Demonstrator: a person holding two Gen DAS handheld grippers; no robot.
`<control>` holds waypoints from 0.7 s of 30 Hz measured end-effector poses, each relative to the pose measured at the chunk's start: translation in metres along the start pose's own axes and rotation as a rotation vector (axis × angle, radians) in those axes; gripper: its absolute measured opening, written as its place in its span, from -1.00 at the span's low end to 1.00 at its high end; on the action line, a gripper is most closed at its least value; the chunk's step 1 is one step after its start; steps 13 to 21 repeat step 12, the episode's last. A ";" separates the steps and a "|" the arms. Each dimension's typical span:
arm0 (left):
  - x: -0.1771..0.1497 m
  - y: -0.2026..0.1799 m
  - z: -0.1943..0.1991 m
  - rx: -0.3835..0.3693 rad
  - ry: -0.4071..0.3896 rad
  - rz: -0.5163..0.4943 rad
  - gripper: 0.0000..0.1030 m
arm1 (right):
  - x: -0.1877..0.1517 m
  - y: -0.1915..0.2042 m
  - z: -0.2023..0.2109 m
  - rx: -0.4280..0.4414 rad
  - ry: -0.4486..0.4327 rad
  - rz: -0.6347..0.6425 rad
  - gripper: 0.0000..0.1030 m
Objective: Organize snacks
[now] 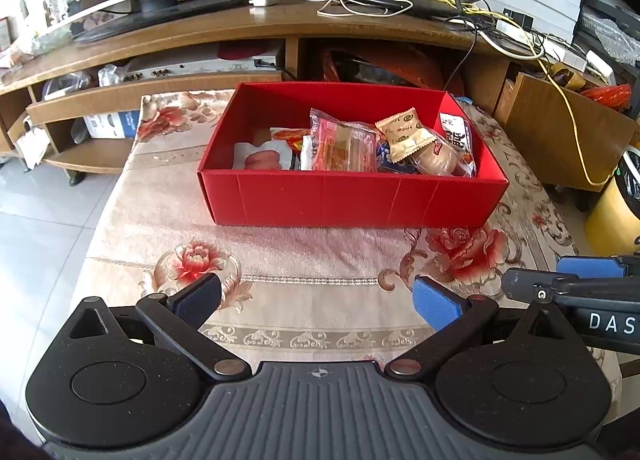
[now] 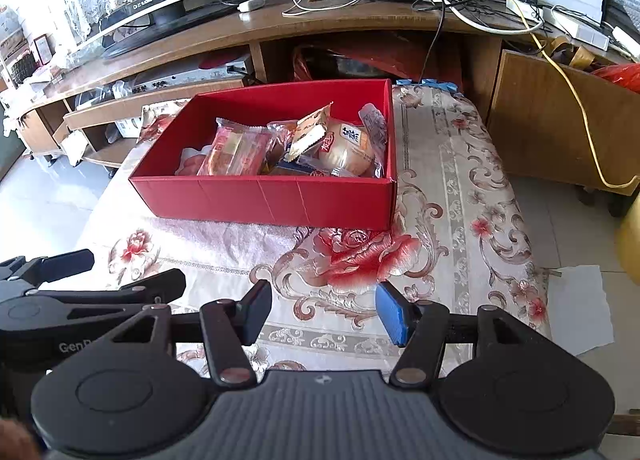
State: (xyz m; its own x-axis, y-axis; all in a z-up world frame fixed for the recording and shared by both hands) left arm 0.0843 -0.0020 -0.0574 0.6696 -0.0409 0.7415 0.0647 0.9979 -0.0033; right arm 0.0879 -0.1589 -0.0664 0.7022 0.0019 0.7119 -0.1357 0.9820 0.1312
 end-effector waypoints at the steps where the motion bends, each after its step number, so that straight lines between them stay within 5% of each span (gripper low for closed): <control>1: -0.001 0.000 0.000 0.001 0.000 -0.001 0.99 | -0.001 0.000 0.000 0.000 0.001 0.001 0.06; 21: -0.004 -0.004 0.004 0.013 -0.008 -0.031 0.99 | -0.004 0.000 0.003 0.001 -0.003 0.000 0.06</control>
Point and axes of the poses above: each gripper's, at about its wrist camera, not at the fingertips, and z roughly against the way its jaws point, y to its left, x to its top, the point moved 9 cm from there along -z, roughly the way its jaws point, and after that the axes turned 7 degrees about -y, right-handed, at the moved point
